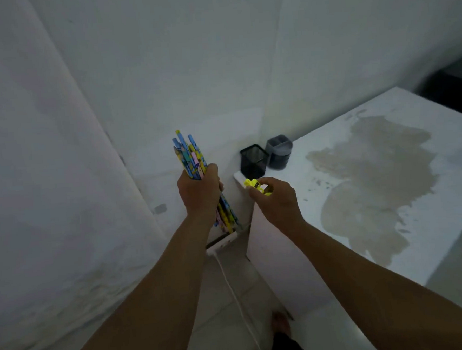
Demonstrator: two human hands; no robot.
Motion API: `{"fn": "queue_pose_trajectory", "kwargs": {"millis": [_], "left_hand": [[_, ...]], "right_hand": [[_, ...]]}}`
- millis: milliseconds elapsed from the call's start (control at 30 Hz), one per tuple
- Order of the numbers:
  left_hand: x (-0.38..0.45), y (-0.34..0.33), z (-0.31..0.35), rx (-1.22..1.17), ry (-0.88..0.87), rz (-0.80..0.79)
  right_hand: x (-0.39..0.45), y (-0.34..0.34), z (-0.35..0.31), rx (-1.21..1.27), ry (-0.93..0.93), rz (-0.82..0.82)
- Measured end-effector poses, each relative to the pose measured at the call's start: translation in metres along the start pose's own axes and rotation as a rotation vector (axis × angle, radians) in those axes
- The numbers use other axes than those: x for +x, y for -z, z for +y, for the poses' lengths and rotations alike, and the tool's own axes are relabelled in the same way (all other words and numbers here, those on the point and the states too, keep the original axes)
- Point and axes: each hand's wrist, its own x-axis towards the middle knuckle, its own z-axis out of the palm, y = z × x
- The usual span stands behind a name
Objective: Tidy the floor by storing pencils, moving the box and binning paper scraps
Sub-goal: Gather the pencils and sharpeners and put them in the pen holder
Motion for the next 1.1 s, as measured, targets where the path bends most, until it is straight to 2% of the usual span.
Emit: {"fn": "queue_pose_trajectory", "kwargs": {"millis": [100,333,567,667,833,1100], "left_hand": [[0.011,-0.037,0.006,-0.016,-0.035,0.047],[0.050,-0.123,0.008,-0.051,-0.087,0.278],[0.080,-0.166,0.007,-0.140,-0.013,0.519],[0.089,-0.177,0.003,-0.142,0.001,0.573],[0.103,-0.193,-0.007,-0.133,0.003,0.581],[0.120,-0.203,-0.021,0.008,-0.091,0.499]], "right_hand": [[0.036,0.019,0.018,-0.018,-0.012,-0.024],[0.135,0.033,0.067,-0.019,0.008,-0.133],[0.209,0.002,0.095,-0.061,0.036,-0.295],[0.230,-0.017,0.097,-0.118,0.061,-0.340],[0.251,-0.038,0.105,-0.266,0.137,-0.365],[0.264,-0.058,0.114,-0.181,0.430,-0.306]]}}
